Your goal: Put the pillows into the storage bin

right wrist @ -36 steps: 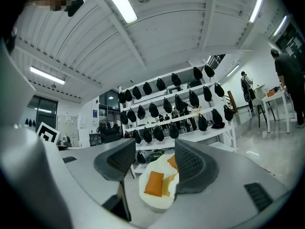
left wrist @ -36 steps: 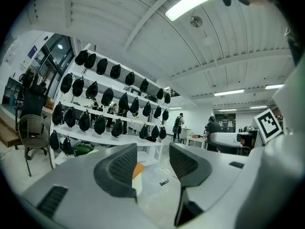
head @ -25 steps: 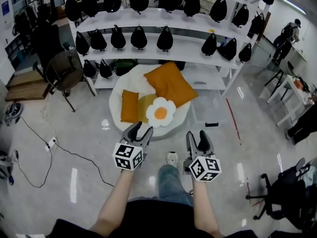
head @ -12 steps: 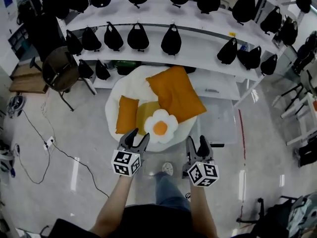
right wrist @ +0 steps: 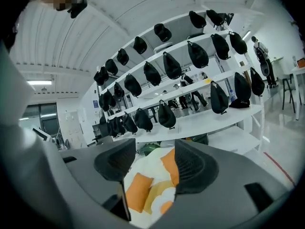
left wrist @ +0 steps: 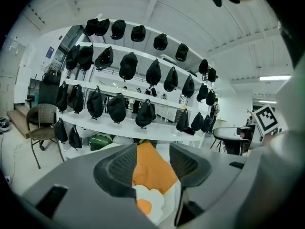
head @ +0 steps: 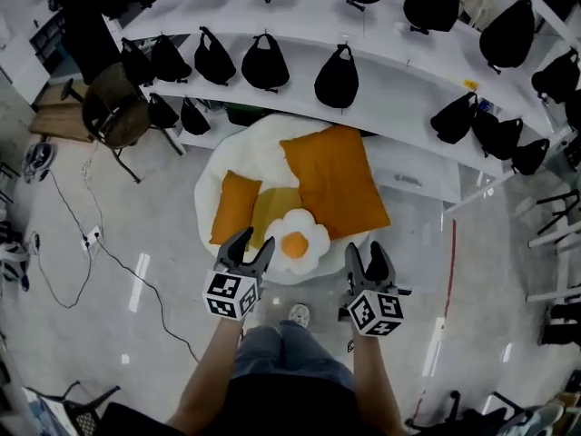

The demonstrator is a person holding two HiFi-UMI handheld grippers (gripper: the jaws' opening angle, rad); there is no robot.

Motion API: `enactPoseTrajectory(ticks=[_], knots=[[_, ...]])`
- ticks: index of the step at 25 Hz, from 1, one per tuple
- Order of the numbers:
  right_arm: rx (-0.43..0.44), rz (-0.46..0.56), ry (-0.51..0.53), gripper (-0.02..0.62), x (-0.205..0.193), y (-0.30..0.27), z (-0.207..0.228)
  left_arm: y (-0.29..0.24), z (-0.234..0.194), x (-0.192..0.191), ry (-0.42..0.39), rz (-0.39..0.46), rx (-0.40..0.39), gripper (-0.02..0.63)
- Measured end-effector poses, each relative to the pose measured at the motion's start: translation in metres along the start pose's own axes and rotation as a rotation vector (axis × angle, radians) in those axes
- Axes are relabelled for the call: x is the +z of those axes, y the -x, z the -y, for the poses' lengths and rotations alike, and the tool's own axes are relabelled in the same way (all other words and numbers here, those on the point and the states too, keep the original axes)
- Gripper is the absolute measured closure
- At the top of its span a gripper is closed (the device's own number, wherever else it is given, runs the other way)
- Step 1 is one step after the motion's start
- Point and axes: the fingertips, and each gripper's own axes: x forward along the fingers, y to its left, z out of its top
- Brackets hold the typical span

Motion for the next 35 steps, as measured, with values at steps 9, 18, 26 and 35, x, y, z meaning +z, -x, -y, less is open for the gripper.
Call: enactPoseTrajectory(ticks=[9,18,26,35], knots=[[0.024,-0.016,0.045,0.357,0.015,-0.039,-0.012,-0.017,-0.029,0.016,0.008,-0.001,0.014,0.4],[0.0,-0.046,0.052,0.357,0.023,-0.061,-0.005,-0.039,-0.033,0.029,0.006,-0.036,-0.025,0.4],[-0.025,-0.163,-0.004,0.357,-0.04,-0.113,0.035,-0.082,-0.061,-0.048,0.007,-0.196,-0.001,0.4],[-0.035,-0.339,-0.026,0.357,-0.241,-0.203,0.114,-0.187,-0.121,-0.251,0.07,-0.372,-0.02,0.381]])
